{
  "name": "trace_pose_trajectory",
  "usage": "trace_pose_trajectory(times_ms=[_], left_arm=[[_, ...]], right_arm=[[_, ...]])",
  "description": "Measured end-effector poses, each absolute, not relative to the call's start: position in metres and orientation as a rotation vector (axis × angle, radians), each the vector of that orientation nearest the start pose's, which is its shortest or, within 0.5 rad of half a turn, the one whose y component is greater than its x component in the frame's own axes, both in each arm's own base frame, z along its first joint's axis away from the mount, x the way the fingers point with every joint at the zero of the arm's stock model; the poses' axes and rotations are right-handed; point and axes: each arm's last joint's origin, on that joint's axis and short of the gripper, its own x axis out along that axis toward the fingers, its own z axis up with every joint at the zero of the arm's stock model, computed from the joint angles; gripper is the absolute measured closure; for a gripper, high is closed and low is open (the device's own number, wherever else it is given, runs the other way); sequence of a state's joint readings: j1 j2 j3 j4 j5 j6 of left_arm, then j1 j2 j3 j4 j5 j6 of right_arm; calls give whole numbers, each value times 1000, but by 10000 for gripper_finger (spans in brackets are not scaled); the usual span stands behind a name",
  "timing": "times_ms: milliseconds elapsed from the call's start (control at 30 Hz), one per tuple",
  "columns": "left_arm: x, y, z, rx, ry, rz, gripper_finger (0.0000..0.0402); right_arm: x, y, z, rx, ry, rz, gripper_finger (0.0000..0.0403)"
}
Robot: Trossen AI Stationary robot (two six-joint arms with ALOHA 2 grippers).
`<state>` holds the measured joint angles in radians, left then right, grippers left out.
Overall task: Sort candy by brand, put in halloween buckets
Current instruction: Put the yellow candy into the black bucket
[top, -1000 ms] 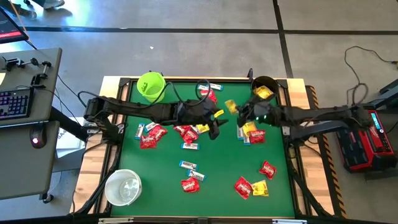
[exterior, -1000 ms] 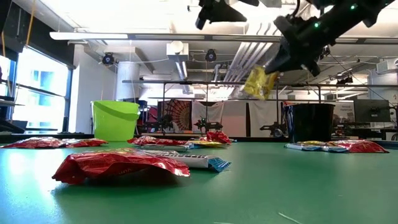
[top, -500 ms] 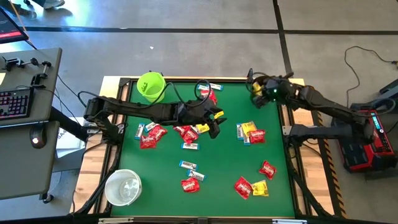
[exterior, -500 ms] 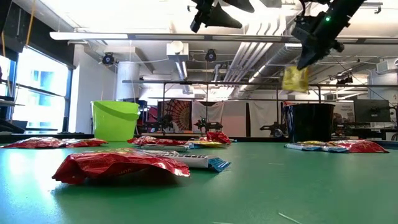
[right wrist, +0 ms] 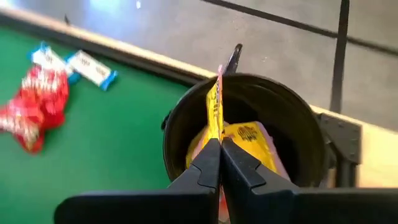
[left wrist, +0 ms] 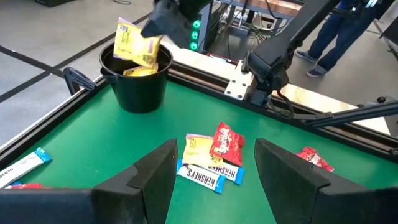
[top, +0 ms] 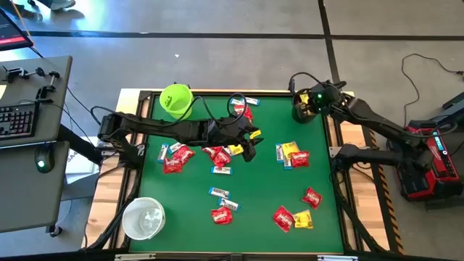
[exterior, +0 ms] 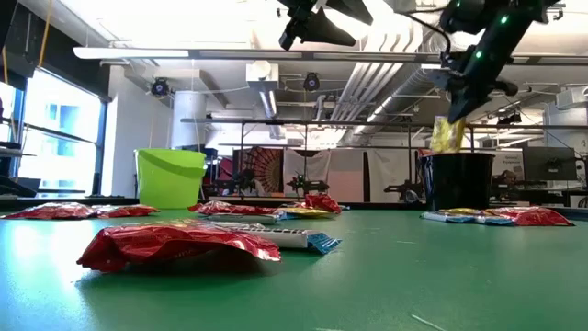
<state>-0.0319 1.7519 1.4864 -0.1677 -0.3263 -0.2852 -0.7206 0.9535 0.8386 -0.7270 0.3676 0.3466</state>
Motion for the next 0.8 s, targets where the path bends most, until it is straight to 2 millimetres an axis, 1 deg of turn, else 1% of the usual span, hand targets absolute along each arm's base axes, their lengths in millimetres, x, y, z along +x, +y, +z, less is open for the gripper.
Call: trace_pose_trajectory(times_ms=[167, 367, 500, 667, 733, 800], left_arm=[[406, -4, 317, -202, 384, 348, 194], [406, -4, 316, -203, 385, 348, 194], [406, -4, 317, -203, 384, 347, 194], [406, -3, 316, -204, 385, 345, 194], [406, -2, 316, -209, 387, 334, 194], [406, -1, 316, -219, 387, 328, 194]], right_arm=[[122, -139, 273, 614, 535, -1275, 403], [114, -150, 263, 811, 390, -1310, 403], [110, -151, 256, 913, 346, -1339, 403], [108, -152, 256, 994, 291, -1380, 403], [107, -152, 254, 1021, 292, -1396, 403], [106, -151, 251, 1030, 329, -1409, 402]])
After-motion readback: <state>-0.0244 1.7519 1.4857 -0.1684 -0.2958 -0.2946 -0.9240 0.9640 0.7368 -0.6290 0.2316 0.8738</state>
